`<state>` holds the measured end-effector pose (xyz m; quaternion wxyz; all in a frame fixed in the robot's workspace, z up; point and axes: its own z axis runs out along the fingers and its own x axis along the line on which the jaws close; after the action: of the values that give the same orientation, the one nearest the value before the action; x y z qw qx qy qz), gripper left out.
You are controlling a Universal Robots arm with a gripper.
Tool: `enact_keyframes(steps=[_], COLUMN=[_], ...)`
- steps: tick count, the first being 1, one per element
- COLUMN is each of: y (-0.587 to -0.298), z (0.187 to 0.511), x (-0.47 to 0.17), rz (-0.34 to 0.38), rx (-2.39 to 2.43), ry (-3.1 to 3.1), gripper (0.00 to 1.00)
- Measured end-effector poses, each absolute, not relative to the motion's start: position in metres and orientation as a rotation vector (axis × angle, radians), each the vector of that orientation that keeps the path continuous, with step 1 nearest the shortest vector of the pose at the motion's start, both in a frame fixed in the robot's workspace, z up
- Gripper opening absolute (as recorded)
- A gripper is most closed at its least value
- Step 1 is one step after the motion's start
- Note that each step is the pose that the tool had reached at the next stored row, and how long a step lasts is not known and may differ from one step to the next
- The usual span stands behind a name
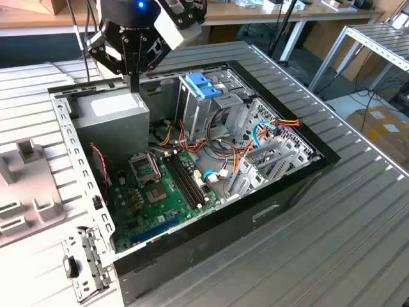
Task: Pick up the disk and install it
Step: 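Reach for the disk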
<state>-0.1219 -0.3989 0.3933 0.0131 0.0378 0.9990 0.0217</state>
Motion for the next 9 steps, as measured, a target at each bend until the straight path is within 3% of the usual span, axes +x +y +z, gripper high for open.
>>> enact_keyframes(steps=[9], y=[-0.3989], z=[0.3933], x=[-0.1242], rz=[0.068], rx=[0.118], ry=[3.112], gripper=[0.11])
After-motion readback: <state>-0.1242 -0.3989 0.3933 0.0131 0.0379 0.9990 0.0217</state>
